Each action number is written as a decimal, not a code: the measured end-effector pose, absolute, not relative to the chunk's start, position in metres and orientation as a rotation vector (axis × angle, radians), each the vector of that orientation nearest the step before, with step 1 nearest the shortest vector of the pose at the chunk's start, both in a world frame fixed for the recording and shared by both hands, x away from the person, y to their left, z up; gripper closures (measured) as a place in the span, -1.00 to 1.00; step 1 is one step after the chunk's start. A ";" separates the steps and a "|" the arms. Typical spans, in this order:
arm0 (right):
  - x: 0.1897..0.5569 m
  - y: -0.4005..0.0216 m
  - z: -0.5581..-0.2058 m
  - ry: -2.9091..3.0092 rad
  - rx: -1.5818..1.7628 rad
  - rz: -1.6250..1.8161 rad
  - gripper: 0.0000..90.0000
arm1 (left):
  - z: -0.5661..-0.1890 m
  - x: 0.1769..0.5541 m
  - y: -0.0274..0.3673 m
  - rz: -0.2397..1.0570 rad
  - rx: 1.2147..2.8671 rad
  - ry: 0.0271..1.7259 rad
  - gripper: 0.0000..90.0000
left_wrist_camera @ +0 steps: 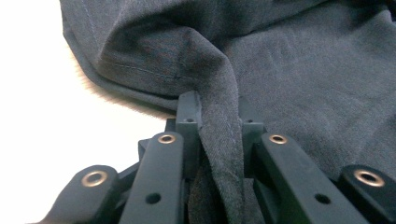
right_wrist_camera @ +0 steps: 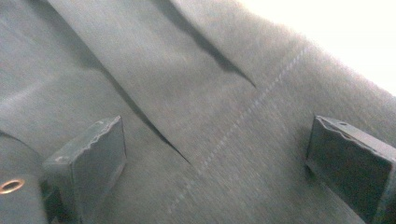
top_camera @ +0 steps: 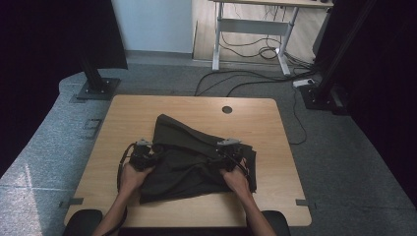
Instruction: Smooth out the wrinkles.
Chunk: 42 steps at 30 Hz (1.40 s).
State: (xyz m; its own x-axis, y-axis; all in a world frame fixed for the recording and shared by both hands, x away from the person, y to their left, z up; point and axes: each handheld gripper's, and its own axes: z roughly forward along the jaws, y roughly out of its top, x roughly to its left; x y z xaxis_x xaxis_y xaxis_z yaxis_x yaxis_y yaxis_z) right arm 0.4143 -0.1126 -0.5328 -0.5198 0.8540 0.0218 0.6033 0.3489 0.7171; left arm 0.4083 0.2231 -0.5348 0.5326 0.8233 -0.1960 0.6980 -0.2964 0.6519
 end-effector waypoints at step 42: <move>0.415 -0.097 -0.549 2.255 1.334 0.941 -1.00 | -0.398 0.416 0.030 0.298 2.217 0.682 0.80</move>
